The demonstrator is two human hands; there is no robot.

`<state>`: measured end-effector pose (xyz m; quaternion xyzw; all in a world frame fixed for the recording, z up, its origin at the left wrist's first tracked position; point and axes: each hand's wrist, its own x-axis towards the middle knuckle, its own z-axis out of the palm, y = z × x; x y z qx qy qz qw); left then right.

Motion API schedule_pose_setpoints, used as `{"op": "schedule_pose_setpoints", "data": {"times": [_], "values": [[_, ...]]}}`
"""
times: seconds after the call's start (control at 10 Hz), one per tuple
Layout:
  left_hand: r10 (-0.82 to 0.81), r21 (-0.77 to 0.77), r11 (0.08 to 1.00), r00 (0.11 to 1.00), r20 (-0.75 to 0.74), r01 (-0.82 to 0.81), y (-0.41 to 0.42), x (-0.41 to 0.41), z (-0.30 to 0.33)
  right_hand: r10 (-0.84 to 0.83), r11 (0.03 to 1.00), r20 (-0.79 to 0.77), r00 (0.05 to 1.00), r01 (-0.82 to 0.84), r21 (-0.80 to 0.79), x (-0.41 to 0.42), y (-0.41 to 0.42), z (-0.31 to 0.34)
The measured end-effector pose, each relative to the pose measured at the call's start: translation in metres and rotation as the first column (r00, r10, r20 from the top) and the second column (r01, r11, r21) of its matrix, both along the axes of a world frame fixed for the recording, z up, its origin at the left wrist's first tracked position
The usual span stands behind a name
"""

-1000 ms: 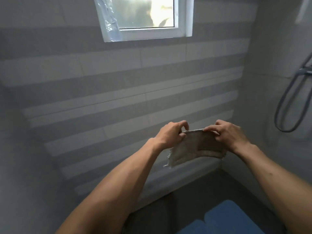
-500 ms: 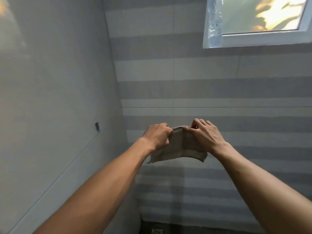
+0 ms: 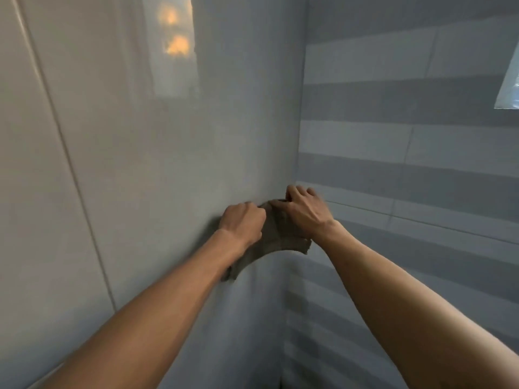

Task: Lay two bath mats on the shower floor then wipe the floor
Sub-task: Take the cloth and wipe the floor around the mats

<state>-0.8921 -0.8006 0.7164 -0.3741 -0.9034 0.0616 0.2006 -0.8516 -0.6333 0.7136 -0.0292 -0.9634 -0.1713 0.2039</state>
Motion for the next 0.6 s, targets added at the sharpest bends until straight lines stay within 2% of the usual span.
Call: {"op": "schedule_pose_setpoints", "data": {"times": [0.1, 0.2, 0.3, 0.4, 0.5, 0.6], "values": [[0.052, -0.047, 0.997, 0.998, -0.030, -0.053, -0.004, -0.002, -0.013, -0.003, 1.000, 0.049, 0.999, 0.004, -0.016, -0.027, -0.016, -0.017], [0.067, -0.087, 0.994, 0.998, -0.019, -0.068, 0.000, -0.002, -0.035, -0.038, 0.992, 0.133, 0.990, 0.053, -0.113, -0.040, -0.022, -0.044], [0.076, -0.107, 0.992, 0.997, 0.027, -0.073, 0.004, -0.001, -0.059, 0.015, 0.965, 0.213, 0.977, 0.041, -0.258, -0.035, -0.020, -0.065], [0.079, -0.136, 0.988, 0.996, 0.049, -0.072, 0.008, 0.000, -0.072, 0.061, 0.949, 0.209, 0.976, 0.009, -0.316, -0.027, -0.018, -0.069], [0.026, -0.187, 0.982, 0.999, 0.040, -0.018, 0.022, 0.003, -0.075, 0.097, 0.952, 0.183, 0.978, -0.037, -0.305, -0.018, -0.010, -0.067], [-0.116, -0.135, 0.984, 0.993, -0.003, 0.115, 0.044, 0.014, -0.073, 0.054, 0.982, 0.250, 0.967, -0.006, -0.190, 0.001, 0.007, -0.064]]}}
